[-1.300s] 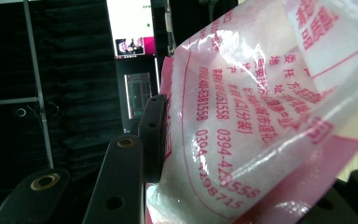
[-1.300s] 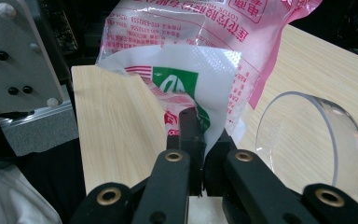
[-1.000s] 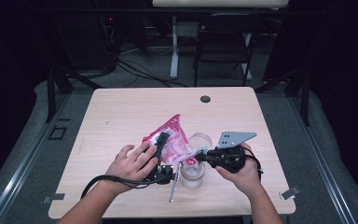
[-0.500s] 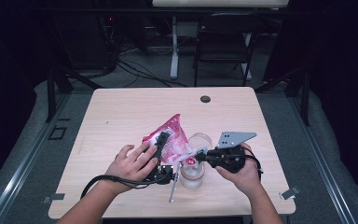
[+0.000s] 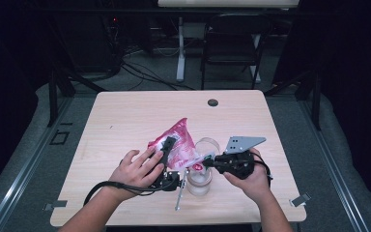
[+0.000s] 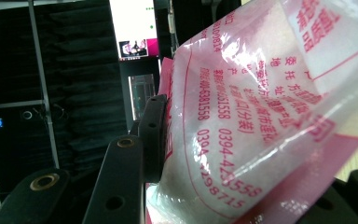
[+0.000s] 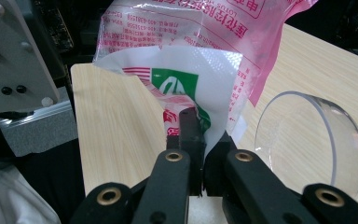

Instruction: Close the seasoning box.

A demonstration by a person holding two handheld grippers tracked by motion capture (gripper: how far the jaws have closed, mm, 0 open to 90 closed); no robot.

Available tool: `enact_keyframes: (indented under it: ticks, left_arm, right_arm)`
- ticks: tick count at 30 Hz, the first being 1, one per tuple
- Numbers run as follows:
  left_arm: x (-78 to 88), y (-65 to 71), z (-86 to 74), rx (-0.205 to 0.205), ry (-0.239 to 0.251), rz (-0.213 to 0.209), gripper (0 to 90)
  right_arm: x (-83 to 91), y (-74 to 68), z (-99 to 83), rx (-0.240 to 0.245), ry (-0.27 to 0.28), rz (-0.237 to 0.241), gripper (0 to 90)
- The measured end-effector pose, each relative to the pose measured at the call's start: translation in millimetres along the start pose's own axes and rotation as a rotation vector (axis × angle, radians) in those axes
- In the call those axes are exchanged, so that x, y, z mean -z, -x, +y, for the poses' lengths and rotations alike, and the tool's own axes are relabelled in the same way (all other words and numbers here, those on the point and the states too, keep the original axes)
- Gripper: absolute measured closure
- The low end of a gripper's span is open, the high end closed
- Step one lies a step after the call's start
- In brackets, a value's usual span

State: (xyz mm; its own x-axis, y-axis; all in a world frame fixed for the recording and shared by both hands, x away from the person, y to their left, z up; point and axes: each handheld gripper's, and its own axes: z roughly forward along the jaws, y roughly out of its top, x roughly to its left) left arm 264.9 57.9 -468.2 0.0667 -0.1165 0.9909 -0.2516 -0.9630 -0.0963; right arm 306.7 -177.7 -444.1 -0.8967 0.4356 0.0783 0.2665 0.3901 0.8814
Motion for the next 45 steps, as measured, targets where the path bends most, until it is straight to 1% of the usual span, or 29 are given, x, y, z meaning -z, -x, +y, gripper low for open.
enact_keyframes:
  ticks: [6,9,10,11,17,25,29,30,31,32,33,34,38,40,43,44,45]
  left_arm:
    - [0.1,0.0,0.2,-0.008,0.001,0.002,65.0]
    - [0.3,0.5,0.1,-0.004,0.001,0.003,64.9]
    - [0.1,-0.5,0.5,-0.019,0.005,0.003,64.9]
    - [0.1,-1.1,0.7,-0.025,0.009,0.006,64.8]
    - [0.6,-0.5,0.4,-0.019,0.002,0.002,64.8]
    - [0.9,-1.5,0.6,-0.027,0.004,0.006,64.8]
    - [0.9,-1.3,1.0,-0.023,0.005,0.007,65.0]
    - [1.0,-1.7,1.3,-0.030,0.007,0.013,65.1]
    - [0.8,-1.3,1.5,-0.030,0.008,0.009,65.2]
    - [1.1,-0.2,1.4,-0.023,0.005,0.011,65.3]
    - [1.0,-0.7,1.7,-0.036,0.010,0.018,65.3]
    - [0.8,-1.0,2.0,-0.041,0.015,0.022,65.4]
    - [0.9,-0.8,1.7,-0.038,0.012,0.023,65.4]
    - [1.2,-0.2,1.4,-0.026,0.006,0.018,65.5]
    - [0.7,-2.2,1.8,-0.036,0.015,0.021,65.5]
    - [1.0,-1.5,1.4,-0.024,0.007,0.016,65.5]
    - [0.9,-1.9,1.4,-0.024,0.008,0.016,65.5]
  right_arm:
    - [-0.2,0.0,0.0,-0.001,0.000,0.001,89.6]
    - [-0.2,-0.1,0.0,0.000,-0.001,0.000,89.6]
    - [-0.3,-0.1,0.0,-0.001,0.000,0.001,89.6]
    - [-0.2,-0.1,0.0,0.000,-0.001,0.001,89.6]
    - [-0.4,-0.1,0.0,0.000,-0.001,0.001,89.6]
    - [-0.5,0.3,-0.2,0.000,-0.002,0.001,89.6]
    - [-0.3,0.4,-0.3,-0.003,0.000,0.002,89.6]
    - [-0.3,0.4,-0.3,-0.003,0.000,0.001,89.6]
    - [-0.2,0.5,-0.4,-0.004,0.001,0.001,89.6]
    - [-0.2,0.6,-0.4,-0.003,-0.001,-0.001,89.6]
    - [-0.3,0.7,-0.5,-0.003,-0.001,-0.002,89.6]
    - [-0.3,0.7,-0.5,-0.003,-0.002,-0.002,89.6]
    - [-0.3,0.6,-0.5,-0.002,-0.001,-0.004,89.6]
    - [-0.2,0.6,-0.4,-0.002,-0.002,-0.003,89.6]
    - [-0.1,0.5,-0.4,-0.003,-0.001,-0.003,89.7]
    - [0.0,0.5,-0.4,-0.003,0.000,-0.004,89.7]
    - [0.1,0.6,-0.4,-0.002,-0.001,-0.005,89.7]
